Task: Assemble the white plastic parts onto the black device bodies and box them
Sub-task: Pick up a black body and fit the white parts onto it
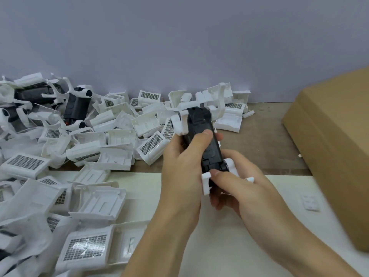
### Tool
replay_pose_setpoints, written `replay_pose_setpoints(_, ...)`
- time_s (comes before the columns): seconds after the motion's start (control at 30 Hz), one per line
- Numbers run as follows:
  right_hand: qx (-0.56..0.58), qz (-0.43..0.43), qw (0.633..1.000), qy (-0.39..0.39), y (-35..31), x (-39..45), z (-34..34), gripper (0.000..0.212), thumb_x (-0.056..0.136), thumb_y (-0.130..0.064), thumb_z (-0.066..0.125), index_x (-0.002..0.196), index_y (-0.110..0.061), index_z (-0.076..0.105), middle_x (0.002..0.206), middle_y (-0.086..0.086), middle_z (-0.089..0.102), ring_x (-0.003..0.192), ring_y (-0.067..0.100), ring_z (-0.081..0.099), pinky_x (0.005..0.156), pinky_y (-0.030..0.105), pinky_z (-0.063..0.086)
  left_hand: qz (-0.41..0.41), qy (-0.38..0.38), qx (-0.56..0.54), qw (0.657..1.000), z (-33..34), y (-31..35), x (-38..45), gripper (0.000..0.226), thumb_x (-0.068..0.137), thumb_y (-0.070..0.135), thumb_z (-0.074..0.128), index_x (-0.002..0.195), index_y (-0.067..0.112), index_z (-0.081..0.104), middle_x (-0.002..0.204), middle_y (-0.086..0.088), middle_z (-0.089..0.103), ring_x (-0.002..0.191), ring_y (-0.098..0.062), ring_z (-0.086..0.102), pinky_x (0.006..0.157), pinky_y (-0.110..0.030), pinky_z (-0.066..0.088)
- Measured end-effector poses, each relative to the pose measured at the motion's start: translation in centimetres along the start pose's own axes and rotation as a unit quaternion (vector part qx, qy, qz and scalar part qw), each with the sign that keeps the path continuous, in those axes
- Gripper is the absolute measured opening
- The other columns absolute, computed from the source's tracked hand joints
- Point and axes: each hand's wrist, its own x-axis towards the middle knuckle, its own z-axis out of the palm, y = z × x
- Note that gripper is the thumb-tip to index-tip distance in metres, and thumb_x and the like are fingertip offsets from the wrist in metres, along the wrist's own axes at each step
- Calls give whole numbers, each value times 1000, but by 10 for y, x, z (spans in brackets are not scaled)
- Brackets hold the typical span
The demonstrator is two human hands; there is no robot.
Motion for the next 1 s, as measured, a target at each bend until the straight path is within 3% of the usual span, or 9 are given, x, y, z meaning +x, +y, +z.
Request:
replay_pose_setpoints(0.17,8,12,1000,3,1,0,-2,33,74,-34,53,103,-40,67,69,-3,59,62,12,53,64,35,41,7,-2,-2,1000,1,1,0,49,74,34,63,113,4,65,93,-8,73,74,-33,58,46,-29,41)
replay_pose_setpoints(0.27,-12,8,1000,1,-2,-3,-2,34,75,-35,50,104,-44,65,64,-13,59,62,7,55,60,22,45,-1,-2,-7,1000,-1,1,0,46,79,32,65,114,2,65,92,-7,74,76,-31,61,50,-32,44)
replay_pose_setpoints(0.4,-35,9,999,14,-6,-6,-3,26,91,-26,51,99,-46,64,58,-17,58,55,-2,53,50,6,40,0,-4,-12,1000,-2,1,1,40,73,32,64,104,7,67,92,-6,76,73,-24,65,59,-36,52)
replay_pose_setpoints(0.63,-65,-13,998,7,-13,-9,1,30,81,-32,46,98,-54,58,53,-13,50,49,5,45,46,12,37,11,-2,-18,1000,-2,2,1,38,72,32,65,102,9,68,83,-6,74,73,-18,68,59,-29,56)
replay_pose_setpoints(0.8,-59,-13,998,13,-10,-7,-1,24,86,-42,49,102,-56,59,59,-26,60,62,-9,57,56,1,39,13,3,-8,1000,-1,2,1,36,72,32,65,101,9,68,83,-7,74,70,-18,68,55,-30,54)
replay_pose_setpoints(0.87,-51,4,999,11,-10,-6,-1,18,87,-48,52,103,-55,59,57,-21,58,58,-3,55,56,9,42,12,6,-8,1000,-1,2,0,34,72,32,65,98,11,68,83,-7,74,69,-18,68,54,-31,53)
replay_pose_setpoints(1.0,-30,12,999,0,-7,-5,-1,35,75,-39,48,104,-54,61,55,-12,51,55,7,48,58,24,41,10,8,-7,1000,1,3,-1,31,74,30,67,98,11,68,82,-6,74,67,-17,67,53,-29,51)
